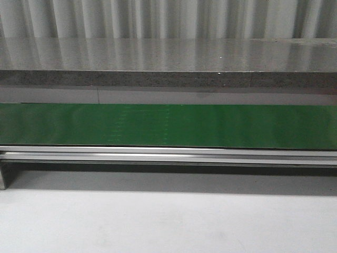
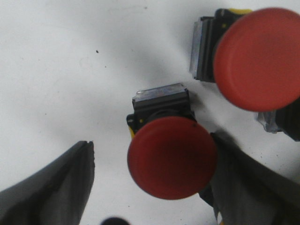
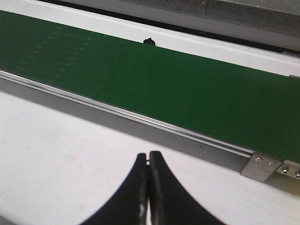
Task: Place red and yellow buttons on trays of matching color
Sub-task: 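Move the left gripper over the red buttons on the table, then grasp a red push button with the left gripper and lift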
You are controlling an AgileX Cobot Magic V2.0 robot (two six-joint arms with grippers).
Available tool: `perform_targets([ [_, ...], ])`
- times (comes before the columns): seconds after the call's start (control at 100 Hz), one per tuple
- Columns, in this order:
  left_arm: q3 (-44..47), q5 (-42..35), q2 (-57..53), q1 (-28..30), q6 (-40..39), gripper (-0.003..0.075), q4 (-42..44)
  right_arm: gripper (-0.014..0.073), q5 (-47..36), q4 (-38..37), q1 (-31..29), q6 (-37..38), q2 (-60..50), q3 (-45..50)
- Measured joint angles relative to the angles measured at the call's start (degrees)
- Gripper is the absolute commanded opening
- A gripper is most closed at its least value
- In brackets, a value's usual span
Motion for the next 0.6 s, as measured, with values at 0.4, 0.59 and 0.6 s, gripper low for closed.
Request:
perform_targets([
  [0.4,0.0,-0.8,0.0,0.0,1.0,0.008,2.0,-0.0053,0.0,0.0,0.0,0.0,0.0,0.0],
  [0.59,0.0,1.0,-3.7,-0.9,5.6,0.008,4.5,-0.0053,0.0,0.0,0.0,0.0,0.0,0.0],
  [0.6,0.0,1.1,-4.0,-1.0,6.0,0.008,4.5,-0.0053,0.0,0.0,0.0,0.0,0.0,0.0],
])
